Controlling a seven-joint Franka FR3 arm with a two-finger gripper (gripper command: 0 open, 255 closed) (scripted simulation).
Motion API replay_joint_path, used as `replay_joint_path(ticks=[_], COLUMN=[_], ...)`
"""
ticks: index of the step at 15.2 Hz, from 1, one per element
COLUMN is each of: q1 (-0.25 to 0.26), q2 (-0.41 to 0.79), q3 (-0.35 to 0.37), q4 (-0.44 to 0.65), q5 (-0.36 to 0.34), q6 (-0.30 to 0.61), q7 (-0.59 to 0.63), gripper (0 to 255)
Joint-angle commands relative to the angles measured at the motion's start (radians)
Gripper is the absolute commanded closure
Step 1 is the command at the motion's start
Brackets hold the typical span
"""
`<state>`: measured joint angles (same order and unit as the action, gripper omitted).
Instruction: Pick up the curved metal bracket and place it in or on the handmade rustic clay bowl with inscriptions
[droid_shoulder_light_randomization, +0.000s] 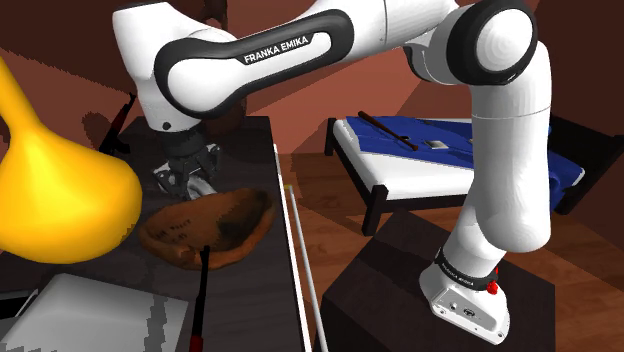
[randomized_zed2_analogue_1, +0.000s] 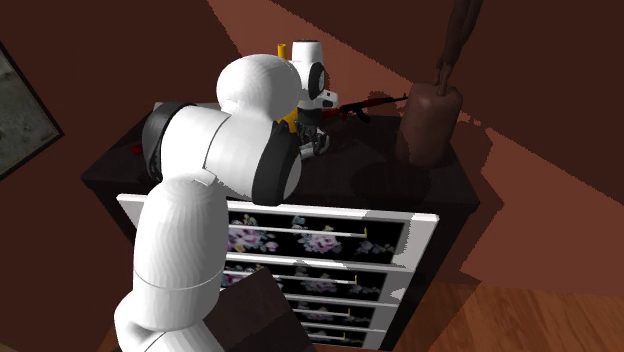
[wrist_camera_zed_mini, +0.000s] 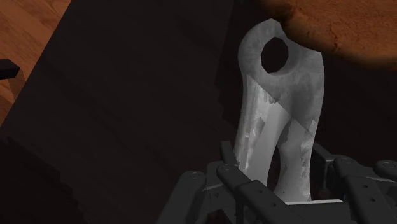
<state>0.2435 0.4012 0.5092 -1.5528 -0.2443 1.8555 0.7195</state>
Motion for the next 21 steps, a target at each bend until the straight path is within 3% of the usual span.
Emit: replay_joint_path(ticks=[1, 21], q1=[-0.002, 0.027], q2=[0.001, -0.004], q3=[-0.002, 0.008], q4=[-0.005, 0.261], q5=[0.000, 0.010], q6=[0.000, -0.266], q7=[0.000, -0.025], gripper=[255, 255])
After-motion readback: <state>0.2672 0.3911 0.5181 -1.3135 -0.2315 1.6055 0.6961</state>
